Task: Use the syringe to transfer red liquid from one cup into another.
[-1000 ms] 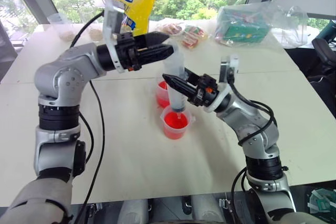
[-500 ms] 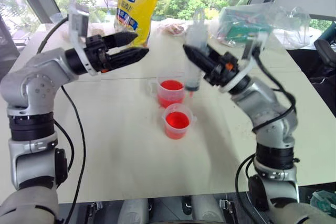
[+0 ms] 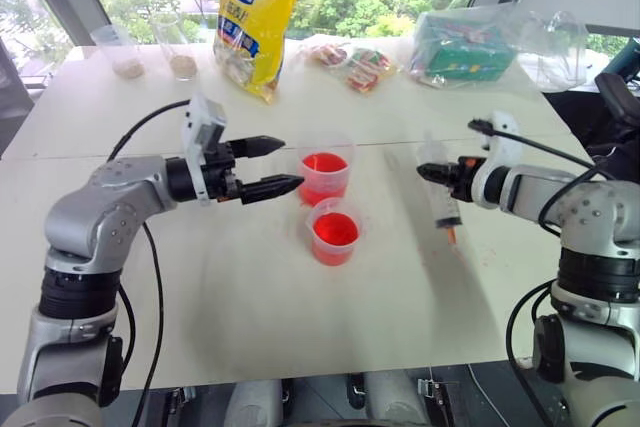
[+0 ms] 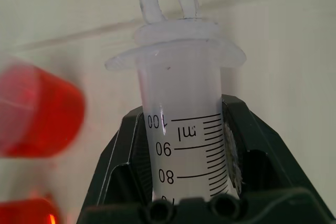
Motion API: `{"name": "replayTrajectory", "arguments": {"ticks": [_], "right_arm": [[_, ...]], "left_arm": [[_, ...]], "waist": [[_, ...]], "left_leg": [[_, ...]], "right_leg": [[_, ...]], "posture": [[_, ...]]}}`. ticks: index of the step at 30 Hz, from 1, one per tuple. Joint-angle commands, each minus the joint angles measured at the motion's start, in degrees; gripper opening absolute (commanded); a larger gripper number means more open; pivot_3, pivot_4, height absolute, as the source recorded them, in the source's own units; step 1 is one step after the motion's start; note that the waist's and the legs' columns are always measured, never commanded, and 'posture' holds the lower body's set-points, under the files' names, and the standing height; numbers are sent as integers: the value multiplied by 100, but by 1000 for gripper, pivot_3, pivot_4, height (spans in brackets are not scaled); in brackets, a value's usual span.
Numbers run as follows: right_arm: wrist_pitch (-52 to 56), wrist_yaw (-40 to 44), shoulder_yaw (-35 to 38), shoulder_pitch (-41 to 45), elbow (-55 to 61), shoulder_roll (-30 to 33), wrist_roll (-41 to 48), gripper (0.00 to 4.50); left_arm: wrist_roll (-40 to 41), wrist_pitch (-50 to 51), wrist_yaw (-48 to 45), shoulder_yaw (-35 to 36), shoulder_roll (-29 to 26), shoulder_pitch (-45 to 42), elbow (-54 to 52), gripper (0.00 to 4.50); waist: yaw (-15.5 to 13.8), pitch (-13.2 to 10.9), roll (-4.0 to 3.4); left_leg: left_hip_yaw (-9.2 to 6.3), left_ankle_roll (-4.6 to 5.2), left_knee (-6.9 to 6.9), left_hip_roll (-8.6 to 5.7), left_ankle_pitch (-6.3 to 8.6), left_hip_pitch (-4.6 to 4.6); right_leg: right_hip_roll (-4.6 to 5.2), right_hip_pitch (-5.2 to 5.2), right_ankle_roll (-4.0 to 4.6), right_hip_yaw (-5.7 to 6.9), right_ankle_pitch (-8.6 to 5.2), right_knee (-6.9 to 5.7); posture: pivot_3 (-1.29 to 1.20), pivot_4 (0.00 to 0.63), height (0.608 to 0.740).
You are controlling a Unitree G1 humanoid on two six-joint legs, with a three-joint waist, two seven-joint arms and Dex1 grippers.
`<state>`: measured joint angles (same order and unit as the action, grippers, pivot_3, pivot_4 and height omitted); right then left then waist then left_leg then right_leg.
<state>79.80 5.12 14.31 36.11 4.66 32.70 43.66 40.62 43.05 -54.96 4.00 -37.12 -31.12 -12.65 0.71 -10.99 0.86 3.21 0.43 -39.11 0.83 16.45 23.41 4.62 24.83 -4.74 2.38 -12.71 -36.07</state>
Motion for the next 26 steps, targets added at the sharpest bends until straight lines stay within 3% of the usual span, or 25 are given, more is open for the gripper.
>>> {"name": "replayTrajectory", "arguments": {"ticks": [1, 5, 11, 16, 26], "right_arm": [[-70, 146, -161, -50, -40, 131, -309, 1397], [-468, 405, -476, -267, -258, 203, -743, 1397], [-578, 837, -511, -333, -56, 337, -913, 4470], [-553, 1405, -565, -485, 628, 866, -825, 4470], [-118, 3391, 975, -892, 2700, 2252, 1300, 4470]], "left_arm": [[24, -148, 11, 52, -13, 49, -333, 4472], [32, -126, 61, 52, -10, 123, -431, 4472], [128, -43, 63, 104, -79, 201, -530, 4500], [235, 40, -46, 141, -241, 371, -720, 4500], [518, 179, -7, 368, -590, 598, -907, 4500]], "waist": [[0, 0, 0], [-7, 0, 0], [-6, 1, 2], [-8, -1, -1], [-27, -1, 2]], "left_leg": [[0, 0, 0, 0, 0, 0], [0, 3, 0, -1, 2, 1], [-1, 3, -2, -2, 2, 1], [-2, 4, -1, -1, 2, 4], [-10, 5, 0, 4, 4, 3]], "right_leg": [[0, 0, 0, 0, 0, 0], [-1, -1, -2, 0, 0, 4], [-1, -3, -3, 0, 0, 4], [-2, 2, -4, 1, -1, 4], [-5, -3, -2, 6, -4, 13]], "posture": [[0, 150, 740], [0, 150, 740], [0, 150, 740], [0, 150, 740], [0, 150, 740]]}}
